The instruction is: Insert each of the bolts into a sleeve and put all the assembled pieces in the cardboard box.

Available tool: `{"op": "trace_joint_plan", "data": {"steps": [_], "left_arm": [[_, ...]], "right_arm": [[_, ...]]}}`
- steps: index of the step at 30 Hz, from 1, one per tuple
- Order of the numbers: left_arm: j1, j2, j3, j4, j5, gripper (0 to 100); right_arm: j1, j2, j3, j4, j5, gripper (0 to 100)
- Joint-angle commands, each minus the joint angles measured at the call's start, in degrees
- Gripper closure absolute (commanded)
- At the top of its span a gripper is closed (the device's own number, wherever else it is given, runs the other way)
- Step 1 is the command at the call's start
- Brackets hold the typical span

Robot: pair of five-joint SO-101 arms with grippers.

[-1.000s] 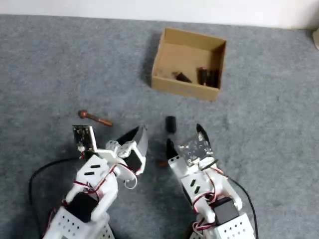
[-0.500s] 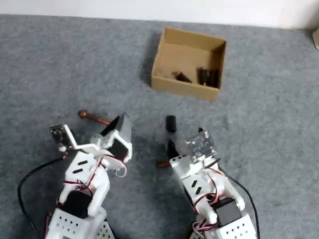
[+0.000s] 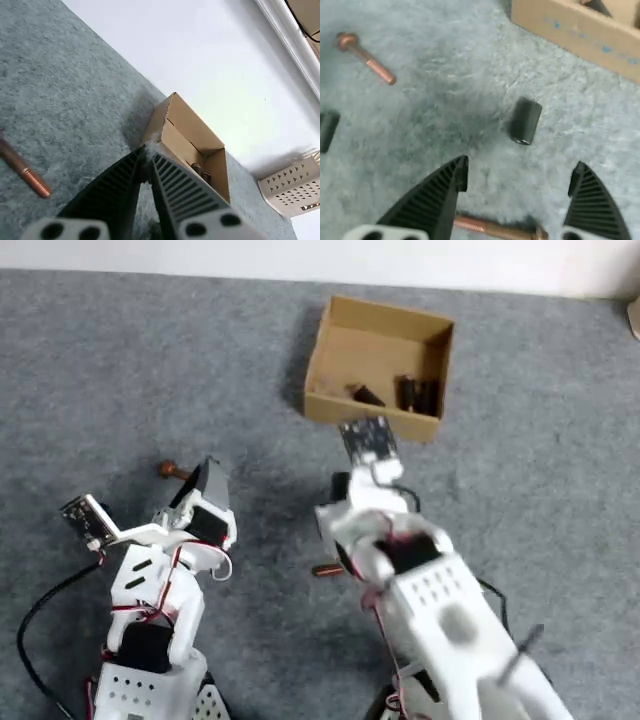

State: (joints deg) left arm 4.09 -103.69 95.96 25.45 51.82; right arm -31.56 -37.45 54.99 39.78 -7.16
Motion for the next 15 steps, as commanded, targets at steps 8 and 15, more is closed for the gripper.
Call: {"op": "trace_joint_plan", "data": {"steps": [8, 15], "left_arm": [[-0.66, -0.04, -0.92, -1.05, 0.18, 99], [-0.57, 0.04, -1.71, -0.97, -1.32, 99]], "right_arm": [[-0.13, 13.76, -8.84, -2.68, -9.14, 70.7], [-2.33, 14.46, -8.84, -6.55, -10.20, 70.7]]}}
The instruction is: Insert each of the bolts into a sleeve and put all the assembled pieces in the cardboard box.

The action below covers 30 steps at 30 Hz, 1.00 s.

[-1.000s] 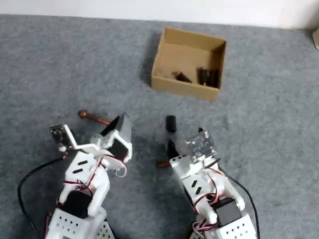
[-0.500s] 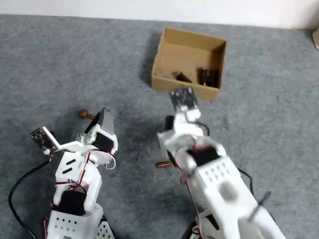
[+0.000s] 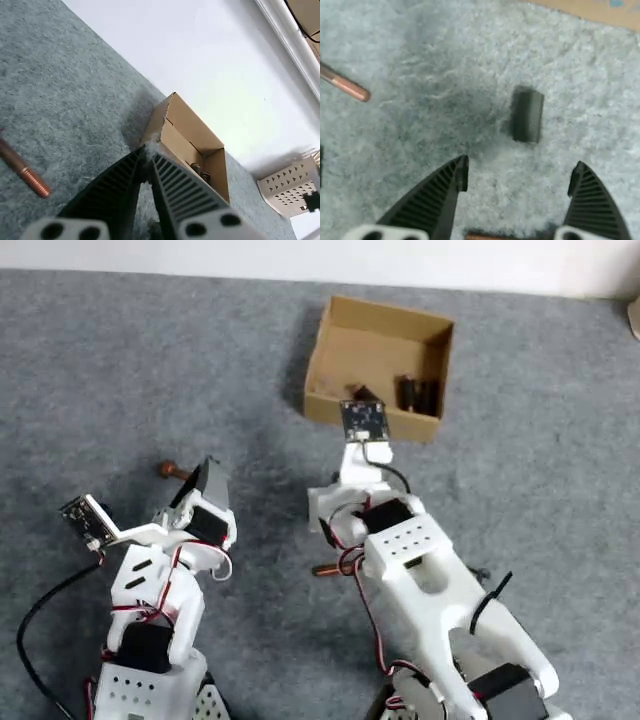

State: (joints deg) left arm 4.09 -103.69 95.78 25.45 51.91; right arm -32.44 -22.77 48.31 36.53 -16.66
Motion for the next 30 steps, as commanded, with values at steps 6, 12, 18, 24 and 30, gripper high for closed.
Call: {"op": "trace_joint_plan", "data": {"steps": [6, 12, 18, 24, 30], "left_arm": [[-0.57, 0.04, -1.54, -1.23, -2.11, 99], [-0.57, 0.04, -1.45, -1.32, -2.37, 99], [-0.57, 5.67, -2.95, -1.85, -2.37, 99], [-0.66, 16.22, -5.49, -5.71, -2.37, 99], [-0.66, 19.12, -6.64, -5.71, -2.20, 99]], "right_arm": [[-1.63, -0.13, -2.07, -3.91, -0.70, 70.7], [1.19, 5.49, -2.51, -3.91, -3.16, 70.7], [2.42, 17.01, -11.03, -3.65, -2.64, 70.7], [3.56, 22.29, -14.11, -3.65, 0.97, 70.7], [6.37, 26.33, -15.08, -4.00, -3.25, 70.7]]}}
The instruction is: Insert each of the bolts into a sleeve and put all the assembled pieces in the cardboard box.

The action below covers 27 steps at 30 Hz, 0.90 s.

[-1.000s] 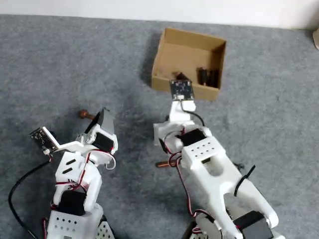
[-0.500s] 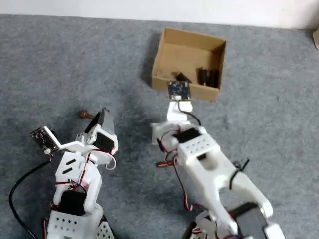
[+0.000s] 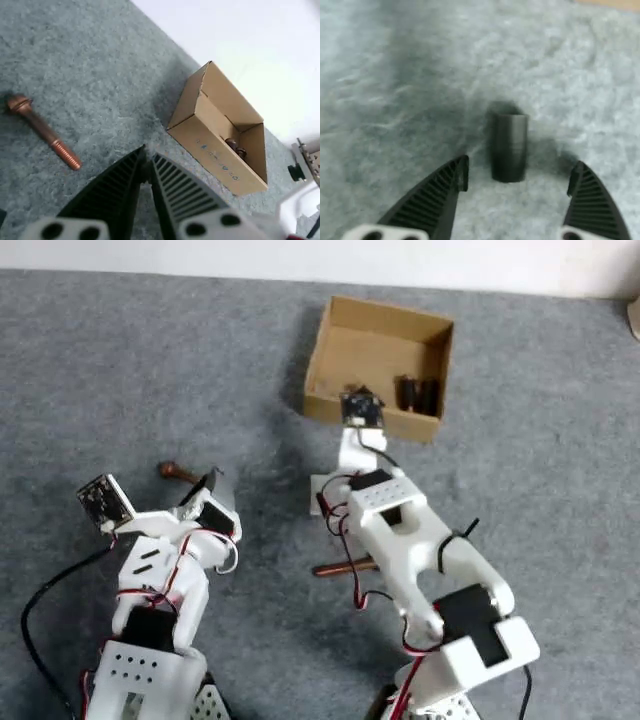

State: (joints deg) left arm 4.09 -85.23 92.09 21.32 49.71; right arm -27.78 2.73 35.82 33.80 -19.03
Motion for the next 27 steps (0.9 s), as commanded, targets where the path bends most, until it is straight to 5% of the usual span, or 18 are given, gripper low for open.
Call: {"op": "trace_joint_plan", "data": {"steps": [1, 12, 19, 27], "left_arm": [[-0.66, 0.66, -2.95, -1.58, -0.09, 99], [-0.66, 0.66, -2.95, -1.58, -0.09, 99], [-0.66, 0.66, -2.95, -1.58, -0.09, 99], [-0.66, 0.66, -2.95, -1.58, -0.09, 99]], "right_arm": [[1.89, 1.80, -3.65, -1.19, -0.88, 70.7], [1.89, 9.27, -9.10, -0.84, -0.79, 71.4], [1.89, 9.36, -8.92, -0.84, -1.14, 98.3], [1.89, 8.92, -8.66, -0.84, -0.88, 99.5]]}}
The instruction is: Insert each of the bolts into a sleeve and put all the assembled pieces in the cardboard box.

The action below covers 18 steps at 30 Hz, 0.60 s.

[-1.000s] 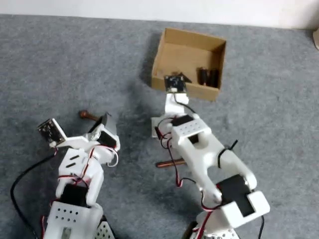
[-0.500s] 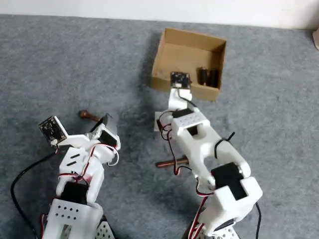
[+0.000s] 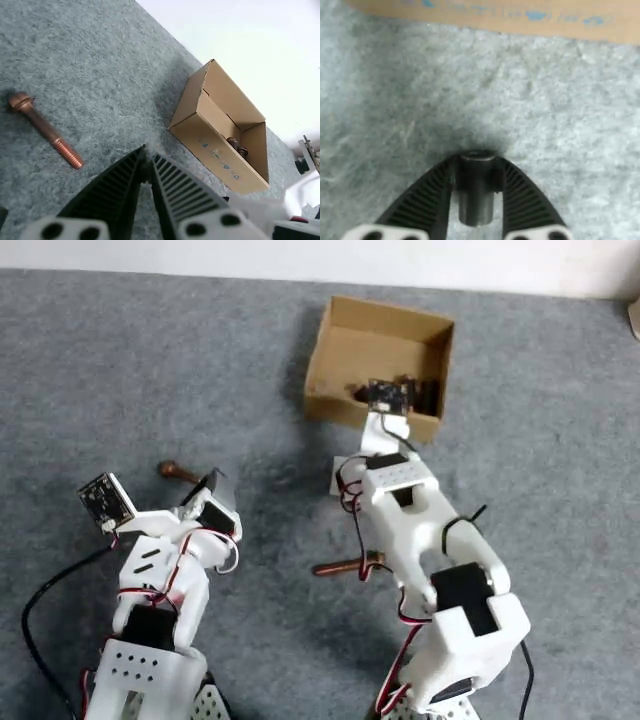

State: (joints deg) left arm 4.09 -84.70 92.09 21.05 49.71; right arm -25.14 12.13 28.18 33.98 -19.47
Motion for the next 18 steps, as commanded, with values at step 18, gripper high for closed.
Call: {"op": "trace_joint_plan", "data": {"steps": [18], "left_arm": [[13.14, 0.84, -7.78, 9.58, -17.67, 99]], "right_arm": [[12.53, -55.52, 23.78, 10.15, 16.09, 99.5]]}}
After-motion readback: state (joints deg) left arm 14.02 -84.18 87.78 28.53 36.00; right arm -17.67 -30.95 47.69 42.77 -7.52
